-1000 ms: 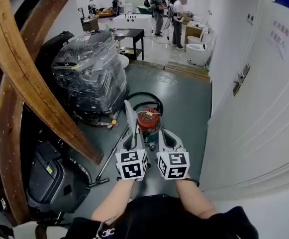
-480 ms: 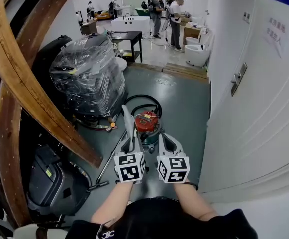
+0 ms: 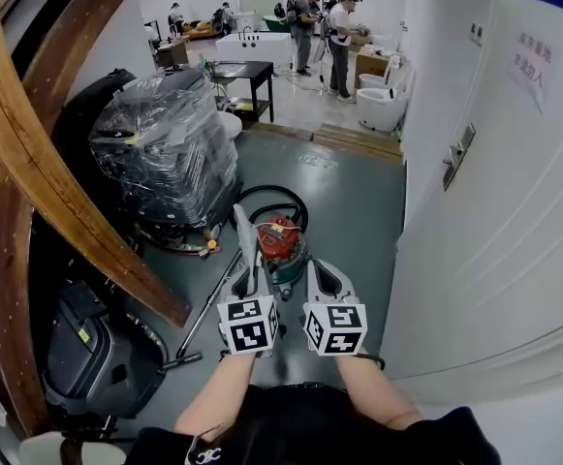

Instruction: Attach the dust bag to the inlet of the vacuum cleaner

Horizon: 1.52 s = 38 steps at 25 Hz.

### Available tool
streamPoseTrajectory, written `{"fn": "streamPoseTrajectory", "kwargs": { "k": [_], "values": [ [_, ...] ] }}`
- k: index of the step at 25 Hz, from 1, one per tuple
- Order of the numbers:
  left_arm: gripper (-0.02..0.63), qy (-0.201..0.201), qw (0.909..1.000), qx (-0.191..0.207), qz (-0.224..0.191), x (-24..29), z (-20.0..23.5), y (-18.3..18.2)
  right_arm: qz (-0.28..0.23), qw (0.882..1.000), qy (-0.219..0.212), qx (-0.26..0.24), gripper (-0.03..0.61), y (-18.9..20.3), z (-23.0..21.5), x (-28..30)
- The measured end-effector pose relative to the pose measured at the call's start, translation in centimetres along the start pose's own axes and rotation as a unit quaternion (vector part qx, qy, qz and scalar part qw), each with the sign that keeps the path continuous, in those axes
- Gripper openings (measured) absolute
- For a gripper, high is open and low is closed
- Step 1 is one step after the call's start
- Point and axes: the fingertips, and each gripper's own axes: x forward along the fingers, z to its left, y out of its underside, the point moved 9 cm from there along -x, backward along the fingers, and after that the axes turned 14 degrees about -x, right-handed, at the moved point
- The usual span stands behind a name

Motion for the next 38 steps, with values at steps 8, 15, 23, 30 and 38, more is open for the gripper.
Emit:
{"fn": "streamPoseTrajectory", "kwargs": {
  "k": [8,15,23,30,38],
  "values": [
    [0.046,-0.010,0.9999,-0.012,-0.002,1.0,-0.7,0.1,0.010,1.000,-0.021,-0.013,-0.002,0.5,-0.9,0.5],
    [0.045,-0.011,0.9999,-0.012,0.004,3.6,-0.1,0.1,0.017,0.999,-0.029,-0.017,-0.002,1.3,-1.5,2.5],
    [0.046,-0.010,0.9997,-0.022,0.003,7.8,0.8,-1.2,0.026,0.999,-0.027,-0.011,-0.002,0.8,-3.8,6.4],
    [0.046,0.007,0.9996,-0.026,0.008,12.4,1.4,-2.7,0.041,0.999,-0.021,-0.018,-0.002,1.0,-5.1,10.7],
    [0.046,0.008,0.9990,-0.036,0.026,18.3,2.8,-5.0,0.055,0.998,-0.020,-0.013,-0.002,0.2,-6.8,16.7]
  ]
}}
